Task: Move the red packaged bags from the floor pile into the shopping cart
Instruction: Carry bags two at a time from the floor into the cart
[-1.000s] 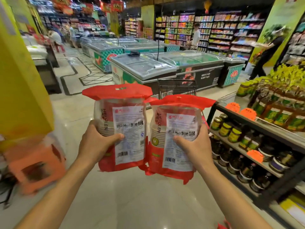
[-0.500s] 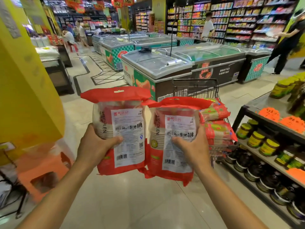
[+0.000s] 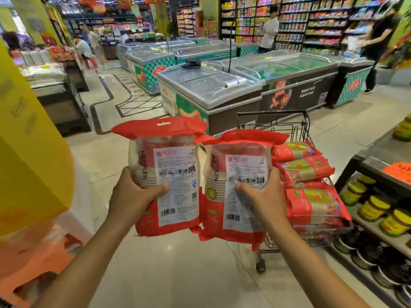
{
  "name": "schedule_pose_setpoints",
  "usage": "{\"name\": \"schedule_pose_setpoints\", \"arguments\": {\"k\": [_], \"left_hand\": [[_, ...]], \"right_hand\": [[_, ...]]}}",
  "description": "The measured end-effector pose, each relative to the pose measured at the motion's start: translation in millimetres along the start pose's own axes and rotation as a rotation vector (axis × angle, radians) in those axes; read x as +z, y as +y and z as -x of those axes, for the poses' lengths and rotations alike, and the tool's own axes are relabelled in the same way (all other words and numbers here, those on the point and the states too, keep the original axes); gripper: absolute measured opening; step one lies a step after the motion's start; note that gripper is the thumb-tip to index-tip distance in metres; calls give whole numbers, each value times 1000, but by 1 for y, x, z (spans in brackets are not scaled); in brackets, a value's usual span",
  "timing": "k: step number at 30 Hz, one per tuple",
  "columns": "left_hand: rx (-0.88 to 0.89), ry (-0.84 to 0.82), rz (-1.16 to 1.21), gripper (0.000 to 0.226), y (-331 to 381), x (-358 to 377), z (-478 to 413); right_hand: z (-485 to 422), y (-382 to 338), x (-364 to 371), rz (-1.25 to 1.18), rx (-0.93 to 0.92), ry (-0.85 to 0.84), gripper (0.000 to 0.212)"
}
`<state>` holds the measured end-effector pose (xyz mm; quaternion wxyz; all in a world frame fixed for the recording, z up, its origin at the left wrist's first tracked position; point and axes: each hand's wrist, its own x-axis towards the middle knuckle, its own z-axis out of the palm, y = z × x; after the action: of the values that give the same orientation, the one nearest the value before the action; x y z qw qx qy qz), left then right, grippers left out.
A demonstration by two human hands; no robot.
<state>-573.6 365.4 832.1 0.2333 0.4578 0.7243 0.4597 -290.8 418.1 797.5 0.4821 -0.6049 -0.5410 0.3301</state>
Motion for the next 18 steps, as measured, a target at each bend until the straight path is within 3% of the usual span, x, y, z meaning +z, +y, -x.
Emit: {"name": "schedule_pose_setpoints", "arguments": {"k": [11, 18], "left_hand": [[119, -249, 57, 75, 5, 68, -223], [186, -414, 82, 71, 34, 139, -309]], "right_hand": [[-136, -13, 74, 53, 88, 233, 62], [-196, -9, 73, 64, 147, 377, 63]]}}
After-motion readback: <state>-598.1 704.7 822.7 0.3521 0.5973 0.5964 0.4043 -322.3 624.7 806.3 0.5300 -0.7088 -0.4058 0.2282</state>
